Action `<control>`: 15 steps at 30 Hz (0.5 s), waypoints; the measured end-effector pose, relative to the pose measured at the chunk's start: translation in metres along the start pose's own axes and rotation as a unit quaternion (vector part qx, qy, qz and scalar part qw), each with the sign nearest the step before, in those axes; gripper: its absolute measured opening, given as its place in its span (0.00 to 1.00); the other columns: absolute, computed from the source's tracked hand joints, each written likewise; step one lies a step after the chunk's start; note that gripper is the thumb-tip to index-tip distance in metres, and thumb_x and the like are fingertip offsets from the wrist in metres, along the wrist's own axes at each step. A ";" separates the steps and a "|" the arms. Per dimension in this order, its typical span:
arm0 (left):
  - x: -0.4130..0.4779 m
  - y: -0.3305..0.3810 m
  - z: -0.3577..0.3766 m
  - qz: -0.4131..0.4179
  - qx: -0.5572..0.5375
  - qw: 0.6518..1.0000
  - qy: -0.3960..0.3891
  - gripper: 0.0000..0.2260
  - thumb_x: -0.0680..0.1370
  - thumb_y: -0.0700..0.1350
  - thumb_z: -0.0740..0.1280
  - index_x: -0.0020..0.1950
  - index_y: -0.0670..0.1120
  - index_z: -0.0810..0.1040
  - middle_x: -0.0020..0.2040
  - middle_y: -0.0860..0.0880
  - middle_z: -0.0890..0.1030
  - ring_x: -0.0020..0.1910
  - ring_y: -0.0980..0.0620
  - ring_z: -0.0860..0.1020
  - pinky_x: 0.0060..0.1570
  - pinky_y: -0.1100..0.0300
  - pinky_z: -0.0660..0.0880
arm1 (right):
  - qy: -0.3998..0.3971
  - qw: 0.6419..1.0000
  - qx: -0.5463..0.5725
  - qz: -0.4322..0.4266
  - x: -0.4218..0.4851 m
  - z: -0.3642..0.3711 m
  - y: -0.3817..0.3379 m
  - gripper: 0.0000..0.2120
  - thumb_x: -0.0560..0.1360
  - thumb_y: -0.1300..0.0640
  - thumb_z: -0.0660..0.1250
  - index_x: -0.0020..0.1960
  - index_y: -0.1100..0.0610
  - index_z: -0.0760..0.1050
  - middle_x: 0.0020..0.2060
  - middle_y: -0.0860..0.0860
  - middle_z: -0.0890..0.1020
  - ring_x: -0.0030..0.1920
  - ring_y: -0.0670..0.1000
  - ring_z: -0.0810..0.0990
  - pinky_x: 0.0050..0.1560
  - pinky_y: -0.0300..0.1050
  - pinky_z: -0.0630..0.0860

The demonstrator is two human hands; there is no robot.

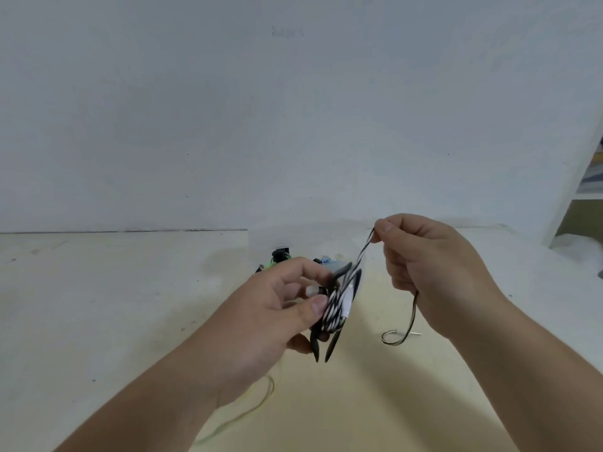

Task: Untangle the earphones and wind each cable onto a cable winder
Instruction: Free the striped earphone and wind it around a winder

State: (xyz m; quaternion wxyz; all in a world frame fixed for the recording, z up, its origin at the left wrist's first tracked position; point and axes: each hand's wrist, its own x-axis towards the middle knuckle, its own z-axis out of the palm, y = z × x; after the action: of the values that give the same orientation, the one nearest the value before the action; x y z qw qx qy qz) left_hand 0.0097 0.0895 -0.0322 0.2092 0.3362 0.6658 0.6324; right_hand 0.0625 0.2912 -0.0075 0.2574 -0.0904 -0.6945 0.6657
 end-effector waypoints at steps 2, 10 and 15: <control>0.000 0.001 0.001 0.000 -0.004 1.000 -0.016 0.05 0.79 0.41 0.68 0.53 0.49 0.81 0.44 0.47 0.81 0.41 0.52 0.80 0.41 0.54 0.76 | -0.002 1.000 -0.022 0.013 0.000 0.002 0.004 0.14 0.79 0.57 0.66 0.34 0.55 0.79 0.24 0.48 0.64 0.25 0.49 0.58 0.27 0.40 0.56; 0.000 -0.001 0.001 -0.013 0.003 0.999 -0.049 0.07 0.73 0.45 0.68 0.50 0.47 0.80 0.44 0.47 0.83 0.40 0.48 0.79 0.45 0.50 0.73 | 0.016 0.988 -0.153 -0.015 -0.005 0.014 0.010 0.13 0.77 0.49 0.68 0.36 0.53 0.80 0.28 0.55 0.64 0.31 0.54 0.59 0.33 0.45 0.56; -0.001 -0.001 -0.001 -0.026 -0.008 0.997 -0.075 0.10 0.74 0.44 0.69 0.53 0.42 0.79 0.42 0.45 0.82 0.39 0.46 0.79 0.47 0.46 0.70 | 0.014 0.985 -0.169 -0.026 -0.008 0.019 0.011 0.15 0.77 0.50 0.69 0.33 0.53 0.79 0.24 0.51 0.64 0.27 0.51 0.58 0.30 0.42 0.56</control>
State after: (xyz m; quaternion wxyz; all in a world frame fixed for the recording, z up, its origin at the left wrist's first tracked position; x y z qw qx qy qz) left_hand 0.0094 0.0886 -0.0337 0.2775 0.3631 0.6520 0.6050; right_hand 0.0578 0.2720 -0.0196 0.2652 -0.1241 -0.7954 0.5306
